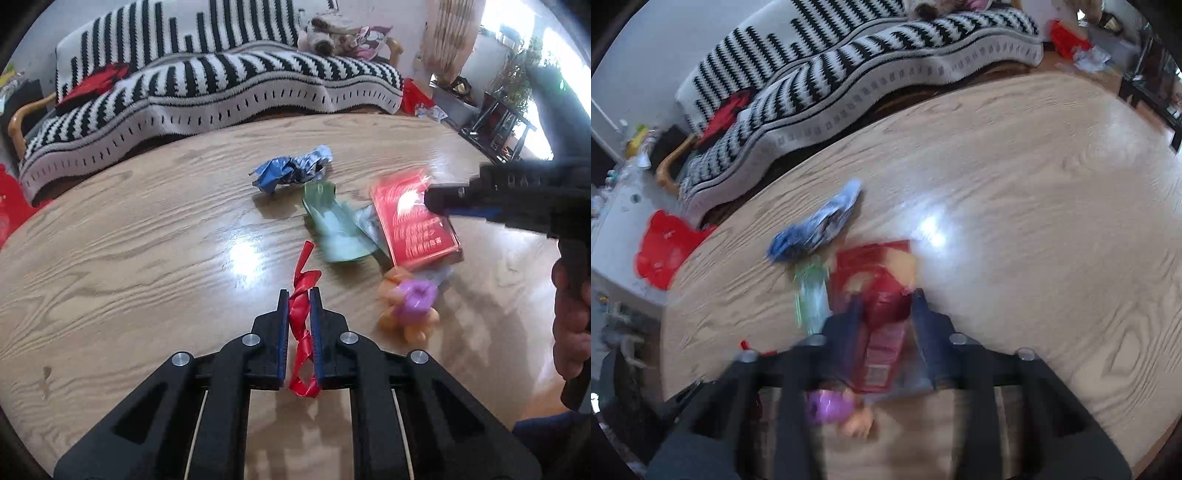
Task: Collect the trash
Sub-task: 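Grasp the red ribbon with left tool while right tool grasps red cigarette box, then carry ribbon and cigarette box over the black bin and open both tools, then grasp the pink-orange toy figure with left tool while right tool grasps white-green packet, then carry toy and packet over the black bin and open both tools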
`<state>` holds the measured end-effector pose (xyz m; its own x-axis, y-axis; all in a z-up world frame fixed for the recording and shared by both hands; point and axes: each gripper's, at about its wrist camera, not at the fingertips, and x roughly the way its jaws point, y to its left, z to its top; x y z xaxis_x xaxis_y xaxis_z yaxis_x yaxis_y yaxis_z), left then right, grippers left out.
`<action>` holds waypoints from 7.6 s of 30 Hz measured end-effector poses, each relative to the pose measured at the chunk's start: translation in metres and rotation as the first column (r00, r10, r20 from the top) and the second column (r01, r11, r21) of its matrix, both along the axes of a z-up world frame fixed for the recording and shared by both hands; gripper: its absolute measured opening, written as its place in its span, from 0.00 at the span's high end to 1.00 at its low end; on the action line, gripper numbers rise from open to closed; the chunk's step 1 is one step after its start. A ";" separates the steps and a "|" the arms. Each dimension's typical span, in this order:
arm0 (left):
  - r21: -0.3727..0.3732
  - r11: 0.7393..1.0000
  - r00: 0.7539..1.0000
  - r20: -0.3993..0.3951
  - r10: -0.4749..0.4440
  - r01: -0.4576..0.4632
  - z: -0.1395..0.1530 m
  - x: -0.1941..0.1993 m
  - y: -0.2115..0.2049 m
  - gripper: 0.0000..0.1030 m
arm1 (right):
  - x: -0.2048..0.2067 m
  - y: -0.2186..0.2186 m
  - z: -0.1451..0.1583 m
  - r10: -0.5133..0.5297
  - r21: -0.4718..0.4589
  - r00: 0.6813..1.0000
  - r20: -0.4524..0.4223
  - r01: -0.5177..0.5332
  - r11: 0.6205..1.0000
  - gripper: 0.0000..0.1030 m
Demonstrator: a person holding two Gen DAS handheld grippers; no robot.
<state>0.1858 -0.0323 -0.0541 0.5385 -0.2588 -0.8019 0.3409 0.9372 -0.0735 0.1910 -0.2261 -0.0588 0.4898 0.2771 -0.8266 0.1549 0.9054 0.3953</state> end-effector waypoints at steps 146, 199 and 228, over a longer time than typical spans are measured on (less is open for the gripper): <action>0.028 0.993 0.994 0.006 0.113 -0.113 0.004 -0.106 -0.036 0.12 | -0.129 -0.017 0.035 0.184 -0.154 0.973 0.136 -0.163 0.975 0.11; 0.020 0.983 0.983 0.023 0.182 -0.182 0.000 -0.071 0.020 0.40 | -0.059 0.032 -0.016 0.341 -0.300 0.938 0.068 -0.307 0.903 0.46; 0.048 0.997 0.997 -0.061 -0.056 0.059 -0.013 -0.257 0.007 0.40 | -0.306 0.052 -0.005 0.460 -0.155 0.883 0.092 -0.444 0.883 0.46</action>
